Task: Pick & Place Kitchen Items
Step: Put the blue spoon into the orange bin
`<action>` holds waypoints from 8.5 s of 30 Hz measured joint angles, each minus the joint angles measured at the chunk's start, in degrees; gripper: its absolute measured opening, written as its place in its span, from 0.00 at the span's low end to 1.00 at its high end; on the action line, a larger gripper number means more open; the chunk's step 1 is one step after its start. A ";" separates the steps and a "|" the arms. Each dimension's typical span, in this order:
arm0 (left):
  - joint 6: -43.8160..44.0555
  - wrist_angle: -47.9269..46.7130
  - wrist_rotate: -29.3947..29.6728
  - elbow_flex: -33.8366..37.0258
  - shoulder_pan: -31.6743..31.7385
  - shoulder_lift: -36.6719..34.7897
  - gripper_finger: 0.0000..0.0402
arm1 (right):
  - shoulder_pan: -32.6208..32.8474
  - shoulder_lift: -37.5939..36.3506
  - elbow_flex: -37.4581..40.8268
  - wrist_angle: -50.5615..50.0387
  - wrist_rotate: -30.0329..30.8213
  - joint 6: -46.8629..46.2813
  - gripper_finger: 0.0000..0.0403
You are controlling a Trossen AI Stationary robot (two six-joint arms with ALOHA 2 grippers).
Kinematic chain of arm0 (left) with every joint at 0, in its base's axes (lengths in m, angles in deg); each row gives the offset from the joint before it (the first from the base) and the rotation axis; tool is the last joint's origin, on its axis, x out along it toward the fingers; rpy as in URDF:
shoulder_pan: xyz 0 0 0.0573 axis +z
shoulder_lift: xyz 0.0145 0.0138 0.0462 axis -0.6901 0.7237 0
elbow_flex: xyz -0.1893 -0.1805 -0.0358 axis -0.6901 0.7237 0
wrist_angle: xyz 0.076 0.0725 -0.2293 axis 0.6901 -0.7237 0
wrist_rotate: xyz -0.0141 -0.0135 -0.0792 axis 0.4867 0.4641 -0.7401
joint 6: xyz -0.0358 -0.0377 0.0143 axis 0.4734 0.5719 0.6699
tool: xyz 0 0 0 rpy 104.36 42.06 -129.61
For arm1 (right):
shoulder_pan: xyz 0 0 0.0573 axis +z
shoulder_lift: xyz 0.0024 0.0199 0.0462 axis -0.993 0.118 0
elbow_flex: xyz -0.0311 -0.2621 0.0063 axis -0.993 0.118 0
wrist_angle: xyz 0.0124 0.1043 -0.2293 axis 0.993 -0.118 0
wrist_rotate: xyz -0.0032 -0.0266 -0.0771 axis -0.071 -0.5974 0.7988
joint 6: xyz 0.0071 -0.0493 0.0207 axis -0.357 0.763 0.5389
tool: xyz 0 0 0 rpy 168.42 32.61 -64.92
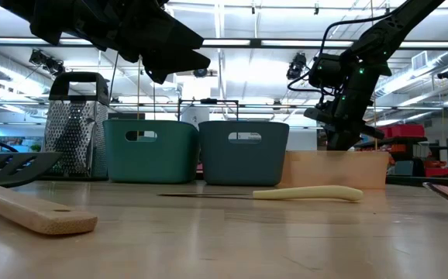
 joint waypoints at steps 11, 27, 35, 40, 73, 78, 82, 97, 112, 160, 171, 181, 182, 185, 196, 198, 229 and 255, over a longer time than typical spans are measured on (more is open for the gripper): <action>0.02 -0.01 0.00 0.00 0.00 0.00 0.52 | 0.00 0.00 0.00 2.35 -0.70 0.05 0.14; 0.02 -0.01 0.00 0.00 0.00 0.00 0.52 | 0.04 0.00 0.00 2.20 -14.97 4.52 0.14; 0.04 -0.01 0.00 0.00 0.00 0.00 0.52 | 0.09 -0.02 -0.02 0.10 -23.16 4.80 0.12; 0.02 -0.01 0.00 0.00 0.01 0.00 0.52 | 0.11 -0.02 -0.02 0.09 -26.95 4.16 0.08; 0.06 0.10 0.00 0.00 0.01 0.00 0.52 | 32.32 -12.65 -0.09 -0.58 -20.67 -15.50 0.03; 0.07 0.12 0.00 0.00 0.02 0.00 0.52 | 39.13 -12.63 -0.09 -0.57 -19.03 -21.77 0.03; 0.17 0.11 0.00 0.00 0.02 -0.01 0.52 | 44.32 -12.63 -0.09 -0.57 -17.19 -26.67 0.03; 0.28 0.12 0.00 0.00 0.00 0.00 0.52 | 62.11 -12.61 -0.09 8.71 -6.93 -43.51 0.02; 0.66 0.20 0.01 0.00 0.02 0.00 0.52 | 73.29 -3.73 -9.51 21.12 1.66 -45.07 0.02; 0.48 0.09 0.00 0.00 0.00 0.00 0.52 | 81.73 25.00 -21.58 0.28 -13.51 -70.96 0.16; 0.46 0.10 0.00 0.00 0.00 0.00 0.52 | 81.70 25.00 -21.14 -0.15 -12.05 -71.44 0.32; 0.46 0.09 0.00 0.00 0.00 0.00 0.52 | 80.96 24.98 -21.14 -4.25 -8.55 -70.11 0.36; 0.46 0.09 0.00 0.00 0.00 0.00 0.52 | 80.84 24.98 -21.14 -4.52 -8.54 -70.11 0.36; 0.48 0.10 0.00 0.00 0.00 0.00 0.52 | 80.51 24.96 -21.14 -5.51 -8.52 -70.10 0.36; 0.47 0.07 0.00 0.00 0.00 0.00 0.52 | 79.87 26.37 -21.12 -5.94 -6.88 -70.08 0.36; 0.20 0.07 0.00 0.00 0.00 0.00 0.52 | 79.81 27.07 -21.12 -5.77 -7.07 -70.10 0.36; -0.92 0.01 0.00 0.00 0.00 0.00 0.52 | 78.34 31.23 -21.46 -6.46 -10.10 -75.56 0.27; -1.03 -0.05 0.00 0.00 0.02 0.00 0.52 | 78.25 24.91 -20.77 -14.42 -5.59 -73.48 0.03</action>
